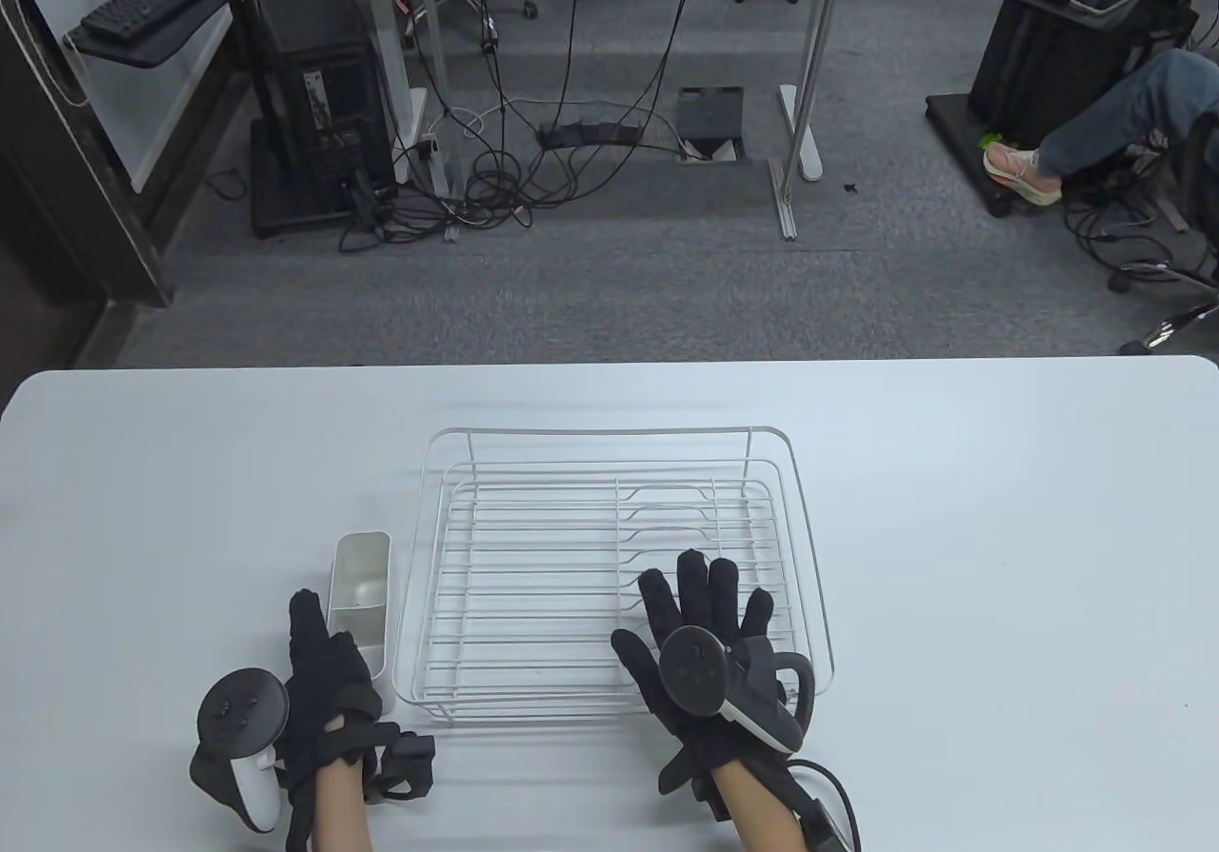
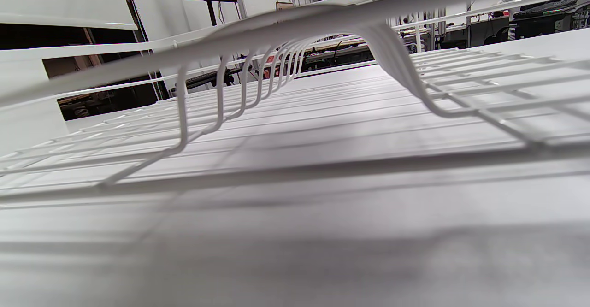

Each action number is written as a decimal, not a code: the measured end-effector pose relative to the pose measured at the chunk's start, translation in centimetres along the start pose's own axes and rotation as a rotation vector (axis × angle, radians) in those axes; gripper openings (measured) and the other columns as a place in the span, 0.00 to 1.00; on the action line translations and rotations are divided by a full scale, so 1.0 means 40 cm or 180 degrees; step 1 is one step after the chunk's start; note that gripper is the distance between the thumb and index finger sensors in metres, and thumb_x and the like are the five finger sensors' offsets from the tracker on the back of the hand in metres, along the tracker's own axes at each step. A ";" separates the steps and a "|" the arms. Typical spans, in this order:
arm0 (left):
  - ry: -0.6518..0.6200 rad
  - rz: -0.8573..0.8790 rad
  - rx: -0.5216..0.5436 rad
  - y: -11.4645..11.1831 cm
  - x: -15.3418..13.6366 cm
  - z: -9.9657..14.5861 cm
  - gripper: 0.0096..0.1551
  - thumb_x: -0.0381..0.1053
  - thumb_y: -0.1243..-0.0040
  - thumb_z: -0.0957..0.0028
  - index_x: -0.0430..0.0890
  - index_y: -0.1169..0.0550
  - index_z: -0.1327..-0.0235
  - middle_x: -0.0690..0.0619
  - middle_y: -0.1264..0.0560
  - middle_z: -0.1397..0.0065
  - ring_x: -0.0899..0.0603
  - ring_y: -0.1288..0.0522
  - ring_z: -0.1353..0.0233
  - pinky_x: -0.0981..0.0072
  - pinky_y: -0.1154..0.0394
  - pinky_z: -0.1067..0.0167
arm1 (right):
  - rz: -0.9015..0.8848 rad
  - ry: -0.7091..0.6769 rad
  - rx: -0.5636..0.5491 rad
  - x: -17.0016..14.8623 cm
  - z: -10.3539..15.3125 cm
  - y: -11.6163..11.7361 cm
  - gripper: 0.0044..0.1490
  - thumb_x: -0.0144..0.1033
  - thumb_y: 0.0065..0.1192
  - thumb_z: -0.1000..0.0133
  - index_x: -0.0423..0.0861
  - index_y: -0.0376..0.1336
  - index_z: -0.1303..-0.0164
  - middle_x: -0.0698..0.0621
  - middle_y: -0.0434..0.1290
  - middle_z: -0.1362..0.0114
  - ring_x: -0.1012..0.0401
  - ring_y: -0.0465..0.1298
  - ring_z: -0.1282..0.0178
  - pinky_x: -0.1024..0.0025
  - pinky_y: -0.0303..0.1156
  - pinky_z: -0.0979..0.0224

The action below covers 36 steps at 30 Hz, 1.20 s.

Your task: Hang the cutlery bin on dish rack (Opening facing upward)

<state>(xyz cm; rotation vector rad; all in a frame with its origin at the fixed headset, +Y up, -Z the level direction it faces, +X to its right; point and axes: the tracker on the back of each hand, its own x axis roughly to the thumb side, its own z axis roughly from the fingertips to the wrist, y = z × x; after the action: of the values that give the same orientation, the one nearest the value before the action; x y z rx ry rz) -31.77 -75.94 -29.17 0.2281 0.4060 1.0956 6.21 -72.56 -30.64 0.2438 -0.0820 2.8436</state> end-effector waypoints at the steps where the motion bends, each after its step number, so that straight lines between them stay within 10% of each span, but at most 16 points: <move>1: 0.0010 0.0043 -0.0005 0.000 0.000 0.000 0.35 0.46 0.55 0.35 0.50 0.47 0.15 0.37 0.44 0.16 0.28 0.34 0.23 0.29 0.43 0.32 | 0.0000 0.0000 -0.0002 0.000 0.000 0.000 0.46 0.67 0.36 0.37 0.49 0.50 0.15 0.38 0.44 0.12 0.40 0.40 0.15 0.32 0.31 0.26; 23: -0.0170 0.0225 0.0544 0.028 0.014 0.017 0.32 0.44 0.52 0.38 0.47 0.39 0.17 0.38 0.37 0.19 0.29 0.29 0.27 0.31 0.37 0.36 | 0.0002 0.0005 0.0000 0.000 0.000 0.001 0.46 0.67 0.36 0.37 0.49 0.50 0.15 0.38 0.44 0.13 0.39 0.40 0.15 0.32 0.31 0.26; 36: -0.0924 0.0574 0.0972 0.070 0.083 0.064 0.32 0.45 0.53 0.38 0.49 0.38 0.18 0.40 0.36 0.19 0.32 0.28 0.27 0.36 0.32 0.38 | 0.0002 0.0004 -0.0003 0.000 0.000 0.001 0.46 0.67 0.36 0.37 0.49 0.50 0.15 0.38 0.44 0.13 0.39 0.40 0.15 0.32 0.32 0.26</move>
<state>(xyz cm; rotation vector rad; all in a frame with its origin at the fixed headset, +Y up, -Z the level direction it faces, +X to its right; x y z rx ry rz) -31.64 -71.68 -26.50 0.6965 0.2939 1.1534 6.21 -72.59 -30.66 0.2420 -0.0831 2.8444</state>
